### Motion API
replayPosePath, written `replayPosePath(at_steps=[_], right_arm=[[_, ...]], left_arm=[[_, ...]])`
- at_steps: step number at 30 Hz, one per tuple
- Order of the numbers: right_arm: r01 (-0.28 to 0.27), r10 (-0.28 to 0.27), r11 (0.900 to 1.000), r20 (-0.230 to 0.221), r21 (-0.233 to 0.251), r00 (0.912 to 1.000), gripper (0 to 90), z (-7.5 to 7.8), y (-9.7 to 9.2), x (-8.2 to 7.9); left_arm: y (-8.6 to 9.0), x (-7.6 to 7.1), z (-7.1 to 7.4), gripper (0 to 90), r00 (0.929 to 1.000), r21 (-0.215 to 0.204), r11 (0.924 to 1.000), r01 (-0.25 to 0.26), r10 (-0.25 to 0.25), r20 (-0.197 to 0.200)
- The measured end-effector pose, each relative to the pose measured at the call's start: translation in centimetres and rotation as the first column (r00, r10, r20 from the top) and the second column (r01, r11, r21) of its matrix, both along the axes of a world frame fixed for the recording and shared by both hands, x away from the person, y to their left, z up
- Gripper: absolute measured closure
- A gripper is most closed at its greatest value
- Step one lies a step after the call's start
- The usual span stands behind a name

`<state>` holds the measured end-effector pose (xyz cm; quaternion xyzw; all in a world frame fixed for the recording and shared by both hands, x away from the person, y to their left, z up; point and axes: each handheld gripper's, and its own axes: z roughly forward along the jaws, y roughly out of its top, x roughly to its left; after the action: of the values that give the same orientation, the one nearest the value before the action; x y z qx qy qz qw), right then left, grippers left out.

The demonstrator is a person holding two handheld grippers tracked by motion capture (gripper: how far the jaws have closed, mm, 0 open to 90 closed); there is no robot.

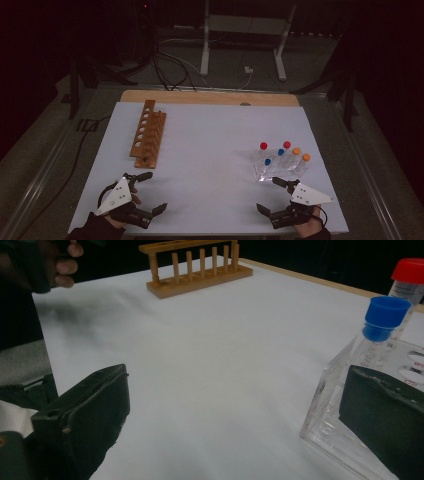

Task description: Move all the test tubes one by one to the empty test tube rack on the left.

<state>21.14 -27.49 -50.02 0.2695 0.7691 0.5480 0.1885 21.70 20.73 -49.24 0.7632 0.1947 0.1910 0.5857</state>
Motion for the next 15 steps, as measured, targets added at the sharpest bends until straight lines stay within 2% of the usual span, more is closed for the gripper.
replayPosePath(at_steps=[3, 8, 9, 11, 13, 15], right_arm=[[0.032, -0.032, 0.9994, -0.001, -0.016, 0.9995, 0.0, 0.1, -0.1, 0.2], [0.022, -0.023, 0.9996, -0.077, -0.015, 0.9968, 0.0, 0.0, 0.1, 0.3], [0.022, -0.023, 0.9996, -0.077, -0.015, 0.9968, 0.0, 0.0, 0.1, 0.3], [0.030, -0.034, 0.9989, -0.106, -0.036, 0.9938, 0.0, 0.3, 0.5, 0.1], [0.030, -0.036, 0.9981, -0.109, -0.054, 0.9933, 0.0, 0.4, 0.7, 0.0], [0.008, -0.016, 0.9981, -0.122, -0.062, 0.9924, 0.0, 0.5, 1.0, -0.1]], left_arm=[[0.2, 0.2, 0.0, 0.5, 0.9999, -0.013, 0.9998, -0.014, 0.014, -0.004], [0.1, 0.1, 0.0, 0.4, 0.9999, -0.004, 0.9999, -0.009, 0.009, -0.006], [0.1, 0.1, 0.0, 0.5, 0.9999, -0.004, 0.9999, -0.009, 0.009, -0.006], [0.0, 0.1, 0.0, 0.4, 1.0000, -0.007, 1.0000, -0.005, 0.005, -0.007], [0.0, 0.1, 0.0, 0.4, 0.9999, -0.006, 1.0000, -0.004, 0.004, -0.010], [0.0, 0.1, 0.0, 0.4, 1.0000, -0.005, 1.0000, -0.004, 0.004, -0.008]])
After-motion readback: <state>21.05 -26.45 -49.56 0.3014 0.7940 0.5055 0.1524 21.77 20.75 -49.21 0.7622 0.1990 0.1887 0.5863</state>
